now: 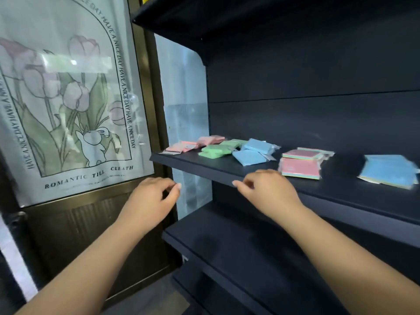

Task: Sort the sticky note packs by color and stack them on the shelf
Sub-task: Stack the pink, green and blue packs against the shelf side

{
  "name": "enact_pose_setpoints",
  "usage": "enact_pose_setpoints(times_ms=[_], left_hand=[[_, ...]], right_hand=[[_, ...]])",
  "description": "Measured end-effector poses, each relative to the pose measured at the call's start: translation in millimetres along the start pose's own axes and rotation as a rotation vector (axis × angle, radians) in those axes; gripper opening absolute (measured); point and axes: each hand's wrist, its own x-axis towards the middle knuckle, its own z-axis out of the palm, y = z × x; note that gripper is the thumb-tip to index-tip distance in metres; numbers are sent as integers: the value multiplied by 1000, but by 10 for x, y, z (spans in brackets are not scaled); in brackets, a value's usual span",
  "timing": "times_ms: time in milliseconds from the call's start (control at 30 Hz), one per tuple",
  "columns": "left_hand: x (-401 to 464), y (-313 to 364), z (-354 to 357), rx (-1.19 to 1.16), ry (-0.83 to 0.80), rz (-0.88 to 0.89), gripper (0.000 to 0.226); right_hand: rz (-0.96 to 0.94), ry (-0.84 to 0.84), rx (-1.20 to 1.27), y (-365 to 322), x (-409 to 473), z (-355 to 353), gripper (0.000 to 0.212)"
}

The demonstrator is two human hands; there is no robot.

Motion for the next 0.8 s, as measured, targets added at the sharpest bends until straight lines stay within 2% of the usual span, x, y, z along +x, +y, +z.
enact_pose_setpoints(times_ms=[367, 567, 800], left_hand=[[852, -877, 478, -99, -3, -75, 28], [1527, -1547, 801, -209, 51, 21, 27], [2330, -2308, 1175, -354, -63, 192, 20]], right_hand=[[54, -92, 104, -365, 1167, 568, 43], [196, -40, 91, -562, 1706, 945, 40], [416, 49, 95, -967, 2355, 1369, 42]])
